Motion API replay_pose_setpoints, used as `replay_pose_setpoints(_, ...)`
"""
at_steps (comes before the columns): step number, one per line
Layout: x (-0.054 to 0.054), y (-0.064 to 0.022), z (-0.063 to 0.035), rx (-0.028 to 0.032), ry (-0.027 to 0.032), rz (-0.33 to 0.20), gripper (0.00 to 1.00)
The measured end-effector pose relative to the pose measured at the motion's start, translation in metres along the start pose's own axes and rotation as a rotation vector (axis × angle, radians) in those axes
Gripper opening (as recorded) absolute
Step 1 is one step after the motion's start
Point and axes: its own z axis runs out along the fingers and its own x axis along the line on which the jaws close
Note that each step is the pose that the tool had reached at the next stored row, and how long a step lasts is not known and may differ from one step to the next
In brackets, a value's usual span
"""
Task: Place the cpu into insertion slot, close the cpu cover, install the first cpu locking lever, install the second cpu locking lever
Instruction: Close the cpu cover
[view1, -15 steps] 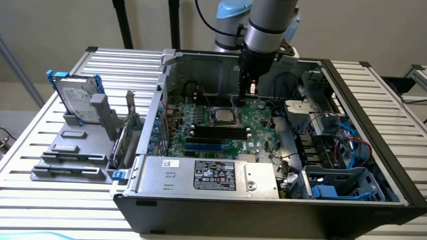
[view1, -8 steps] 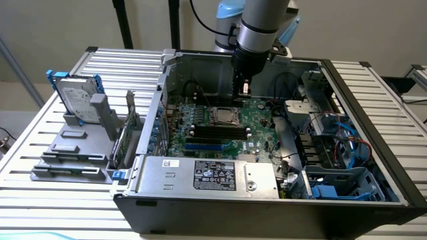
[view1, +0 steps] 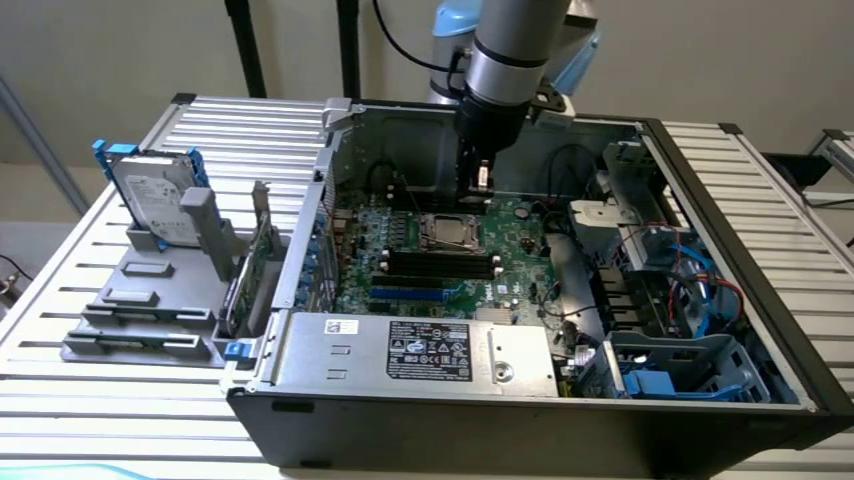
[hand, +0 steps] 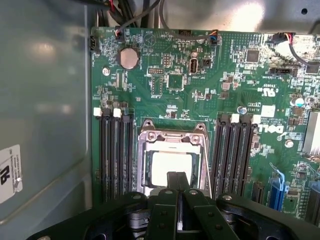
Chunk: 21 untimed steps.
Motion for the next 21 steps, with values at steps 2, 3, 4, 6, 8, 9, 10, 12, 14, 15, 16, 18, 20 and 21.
replay_pose_setpoints(2,0.0,-0.0031,0.001,0.0018,0.0006,-0.005,0.11)
replay_pose_setpoints(3,0.0,-0.0049,0.0015,0.0029,0.001,-0.007,0.11)
replay_pose_setpoints(4,0.0,-0.0068,0.002,0.0037,0.0014,-0.009,0.11)
replay_pose_setpoints(6,0.0,-0.0106,0.0031,0.0055,0.0026,-0.012,0.11)
replay_pose_setpoints(8,0.0,-0.014,0.0041,0.0083,0.0037,-0.016,0.11)
replay_pose_setpoints(9,0.0,-0.0154,0.0044,0.0105,0.0038,-0.018,0.11)
replay_pose_setpoints(10,0.0,-0.0166,0.0048,0.0131,0.004,-0.02,0.11)
replay_pose_setpoints(12,0.0,-0.0179,0.0052,0.0211,0.0041,-0.025,0.11)
replay_pose_setpoints(14,0.0,-0.0184,0.0053,0.033,0.0039,-0.032,0.11)
replay_pose_setpoints(15,0.0,-0.0186,0.0054,0.04,0.0037,-0.035,0.11)
replay_pose_setpoints(16,0.0,-0.0187,0.0055,0.0469,0.0036,-0.038,0.11)
replay_pose_setpoints(18,0.0,-0.019,0.0058,0.0608,0.0036,-0.045,0.11)
replay_pose_setpoints(20,0.0,-0.0194,0.0069,0.0689,0.0036,-0.048,0.11)
replay_pose_setpoints(21,0.0,-0.0198,0.0081,0.0712,0.0037,-0.048,0.11)
